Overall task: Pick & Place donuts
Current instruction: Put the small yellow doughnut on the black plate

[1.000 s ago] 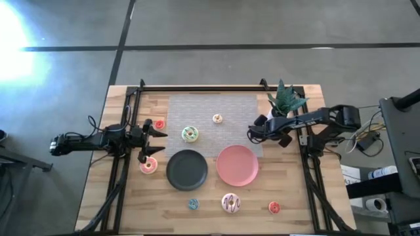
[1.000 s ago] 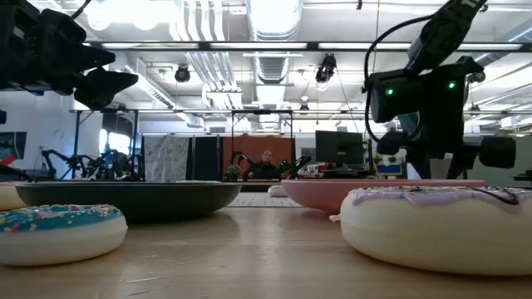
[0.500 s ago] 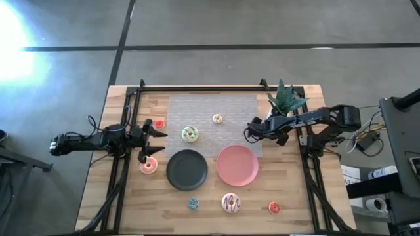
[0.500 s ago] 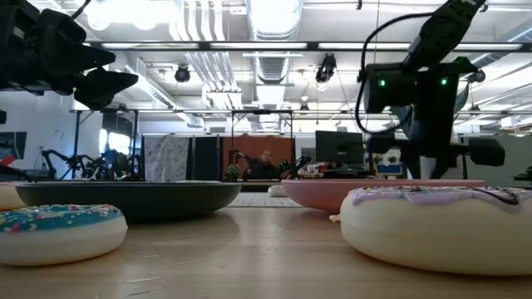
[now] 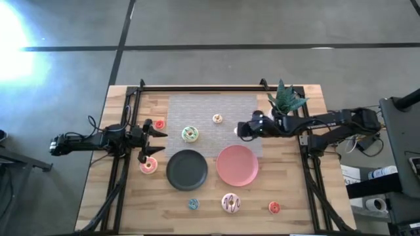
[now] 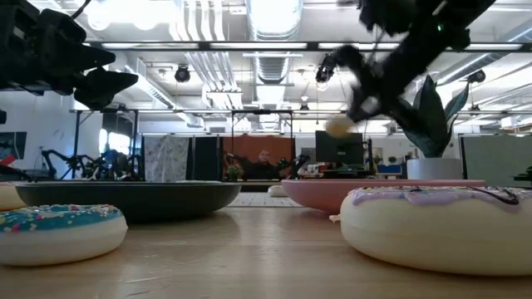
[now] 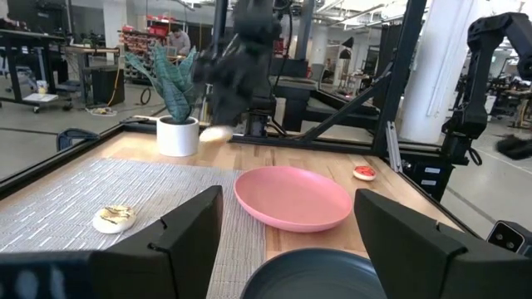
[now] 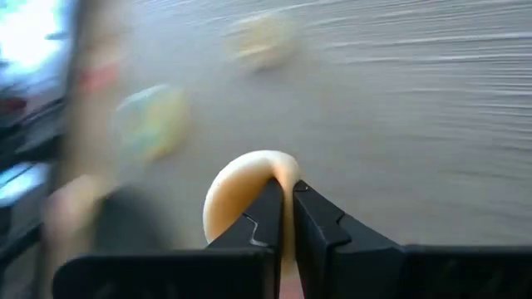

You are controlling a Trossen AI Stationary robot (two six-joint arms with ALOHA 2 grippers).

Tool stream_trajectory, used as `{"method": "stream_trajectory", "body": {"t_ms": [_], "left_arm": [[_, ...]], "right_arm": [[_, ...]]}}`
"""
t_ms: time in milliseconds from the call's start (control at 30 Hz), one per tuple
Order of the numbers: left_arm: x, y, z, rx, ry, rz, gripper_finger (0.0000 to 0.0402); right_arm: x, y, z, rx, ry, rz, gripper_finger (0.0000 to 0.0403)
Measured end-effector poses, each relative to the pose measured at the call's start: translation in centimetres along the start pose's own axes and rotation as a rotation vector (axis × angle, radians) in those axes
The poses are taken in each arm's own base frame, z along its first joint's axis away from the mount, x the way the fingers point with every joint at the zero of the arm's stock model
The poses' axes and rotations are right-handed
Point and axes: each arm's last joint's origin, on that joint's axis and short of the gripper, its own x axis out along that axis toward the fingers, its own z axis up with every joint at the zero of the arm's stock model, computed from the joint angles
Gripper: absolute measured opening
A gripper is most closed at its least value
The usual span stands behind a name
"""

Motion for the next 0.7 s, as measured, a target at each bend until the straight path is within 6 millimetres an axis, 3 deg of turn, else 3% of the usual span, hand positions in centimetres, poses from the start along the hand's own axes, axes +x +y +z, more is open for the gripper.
{"method": "stream_trajectory", "body": {"t_ms": [233, 400, 433, 533, 700], "left_arm": [[0.0, 0.0, 0.0, 0.000, 0.000, -0.001, 0.0247], [0.0, 0.0, 0.1, -0.037, -0.009, -0.003, 0.0247], [0.0, -0.1, 0.3, -0.111, -0.032, -0.011, 0.0247], [-0.1, -0.2, 1.5, -0.585, -0.142, -0.071, 0.0247], [-0.4, 0.1, 2.7, -1.135, -0.322, -0.073, 0.0247]], "right_arm": [[-1.4, 4.9, 0.6, -0.081, 0.048, 0.583, 0.0009], [-1.5, 5.9, 0.9, -0.077, 0.021, 0.709, 0.0009], [-1.4, 5.9, 0.8, -0.077, 0.019, 0.712, 0.0009], [-1.1, 5.8, 0.9, -0.056, -0.036, 0.686, 0.0009], [-0.9, 5.8, 1.1, -0.108, -0.365, 0.493, 0.0010]]}}
